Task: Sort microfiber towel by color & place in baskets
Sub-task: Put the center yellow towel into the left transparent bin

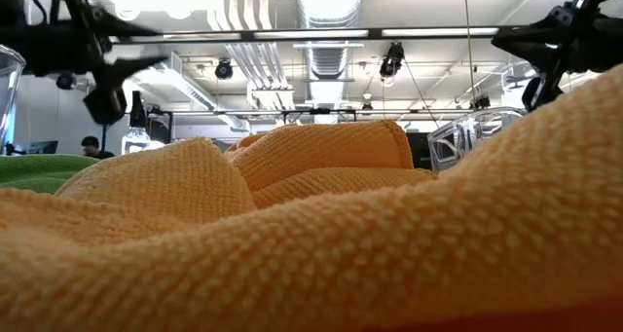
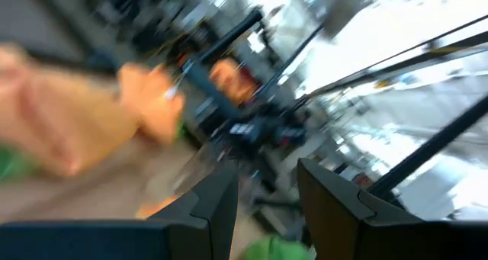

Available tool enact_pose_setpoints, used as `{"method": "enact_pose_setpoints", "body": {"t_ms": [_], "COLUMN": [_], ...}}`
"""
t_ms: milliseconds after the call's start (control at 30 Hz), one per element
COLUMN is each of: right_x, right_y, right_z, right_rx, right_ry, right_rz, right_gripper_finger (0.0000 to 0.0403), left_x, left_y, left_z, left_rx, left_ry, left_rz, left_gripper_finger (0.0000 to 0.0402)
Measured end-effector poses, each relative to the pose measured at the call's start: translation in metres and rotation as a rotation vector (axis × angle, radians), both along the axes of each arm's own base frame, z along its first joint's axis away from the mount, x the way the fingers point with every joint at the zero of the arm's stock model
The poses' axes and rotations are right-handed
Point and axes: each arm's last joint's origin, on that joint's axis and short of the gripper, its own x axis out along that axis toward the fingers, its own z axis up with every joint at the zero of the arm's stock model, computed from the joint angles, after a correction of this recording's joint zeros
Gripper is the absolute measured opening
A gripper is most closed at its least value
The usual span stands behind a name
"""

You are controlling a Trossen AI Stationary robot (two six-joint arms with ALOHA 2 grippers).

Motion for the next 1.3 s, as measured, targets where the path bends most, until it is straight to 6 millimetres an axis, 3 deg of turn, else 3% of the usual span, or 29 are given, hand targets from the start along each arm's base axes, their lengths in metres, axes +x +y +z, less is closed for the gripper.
{"method": "enact_pose_setpoints", "body": {"t_ms": [167, 333, 567, 767, 1067, 1300], "right_x": [-0.005, -0.006, 0.011, 0.044, 0.072, 0.079], "right_y": [-0.001, -0.002, 0.000, 0.004, 0.008, 0.009], "right_z": [0.034, 0.070, 0.121, 0.143, 0.184, 0.208], "right_rx": [-0.058, -0.145, -0.255, -0.328, -0.363, -0.367], "right_ry": [-0.032, 0.157, 0.381, 0.657, 0.812, 0.947], "right_rz": [-0.024, -0.058, -0.052, -0.019, 0.005, 0.018], "right_gripper_finger": [0.0013, 0.0013, 0.0013, 0.0013, 0.0013, 0.0013], "left_x": [-0.003, -0.006, -0.010, -0.006, 0.009, 0.011], "left_y": [0.000, 0.000, -0.002, -0.005, -0.012, -0.014], "left_z": [0.014, 0.034, 0.081, 0.120, 0.176, 0.193], "left_rx": [0.073, 0.096, 0.277, 0.395, 0.570, 0.639], "left_ry": [-0.089, -0.128, -0.164, -0.037, 0.106, 0.225], "left_rz": [0.022, 0.021, -0.028, -0.121, -0.301, -0.366], "left_gripper_finger": [0.0121, 0.0121, 0.0121, 0.0121, 0.0121, 0.0121]}}
